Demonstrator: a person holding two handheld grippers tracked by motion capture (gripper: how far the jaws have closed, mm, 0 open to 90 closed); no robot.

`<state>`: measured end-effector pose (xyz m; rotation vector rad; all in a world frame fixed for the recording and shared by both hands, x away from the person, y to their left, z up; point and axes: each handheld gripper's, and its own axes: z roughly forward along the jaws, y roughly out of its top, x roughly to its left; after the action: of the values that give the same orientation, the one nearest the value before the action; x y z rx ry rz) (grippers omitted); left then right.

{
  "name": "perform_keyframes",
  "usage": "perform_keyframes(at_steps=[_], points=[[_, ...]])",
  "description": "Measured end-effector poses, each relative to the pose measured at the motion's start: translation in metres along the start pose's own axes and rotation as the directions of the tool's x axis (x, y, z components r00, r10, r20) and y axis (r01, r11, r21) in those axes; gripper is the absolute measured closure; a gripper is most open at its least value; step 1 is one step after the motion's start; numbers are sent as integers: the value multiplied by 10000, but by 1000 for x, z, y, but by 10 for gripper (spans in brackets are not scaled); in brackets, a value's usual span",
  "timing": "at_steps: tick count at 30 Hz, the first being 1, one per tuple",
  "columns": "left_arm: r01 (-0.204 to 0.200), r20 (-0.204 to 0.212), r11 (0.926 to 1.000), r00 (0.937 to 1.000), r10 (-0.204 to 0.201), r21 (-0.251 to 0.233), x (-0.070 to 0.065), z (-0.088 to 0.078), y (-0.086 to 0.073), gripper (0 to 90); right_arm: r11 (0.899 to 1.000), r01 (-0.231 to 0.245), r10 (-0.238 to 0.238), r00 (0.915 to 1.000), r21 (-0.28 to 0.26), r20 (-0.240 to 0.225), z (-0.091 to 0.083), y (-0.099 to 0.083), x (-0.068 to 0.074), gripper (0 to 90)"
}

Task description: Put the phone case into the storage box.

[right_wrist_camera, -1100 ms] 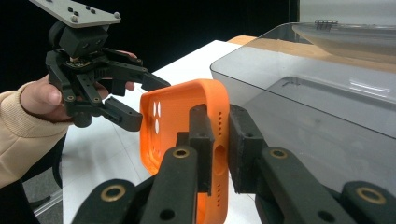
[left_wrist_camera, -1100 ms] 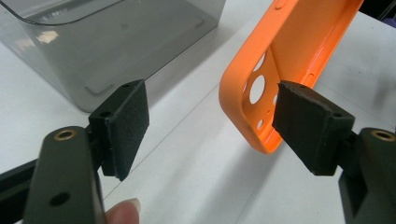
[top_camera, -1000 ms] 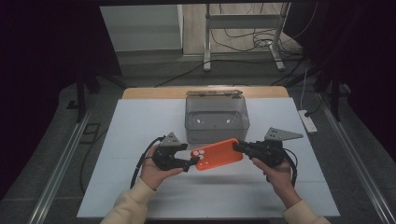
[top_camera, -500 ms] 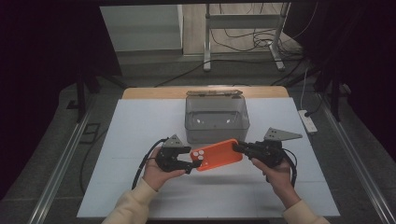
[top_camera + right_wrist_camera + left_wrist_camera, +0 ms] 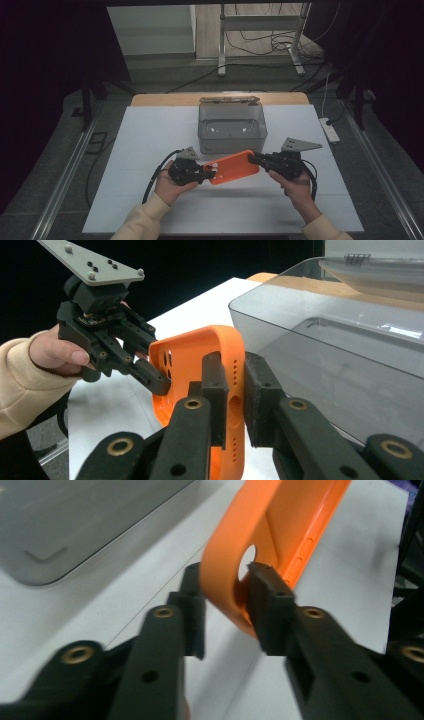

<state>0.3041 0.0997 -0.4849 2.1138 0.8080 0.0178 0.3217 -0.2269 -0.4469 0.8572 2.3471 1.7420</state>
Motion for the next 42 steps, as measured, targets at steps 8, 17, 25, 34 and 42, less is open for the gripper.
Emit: perform_keyframes(at_steps=[8, 17, 25, 34, 42], points=[[489, 30, 9985, 9988, -488, -232, 8, -10, 0, 797, 9998, 106, -101, 9997, 190, -225, 4, -2, 3, 801], [781, 70, 9965, 9969, -779, -315, 13, -13, 0, 813, 9993, 264, -255, 9991, 266, -335, 7, -3, 7, 794], [1111, -326, 9932, 9931, -1123, -360, 11, -15, 2, 818, 9990, 385, -378, 9988, 248, -305, 9, -3, 8, 766], [1060, -712, 9937, 9915, -1085, -371, 10, -18, 6, 821, 9978, 597, -590, 9979, 279, -270, 12, -3, 12, 615], [900, -1004, 9948, 9905, -944, -473, 12, -23, 10, 820, 9959, 800, -814, 9962, 435, 318, 12, -1, 13, 355]])
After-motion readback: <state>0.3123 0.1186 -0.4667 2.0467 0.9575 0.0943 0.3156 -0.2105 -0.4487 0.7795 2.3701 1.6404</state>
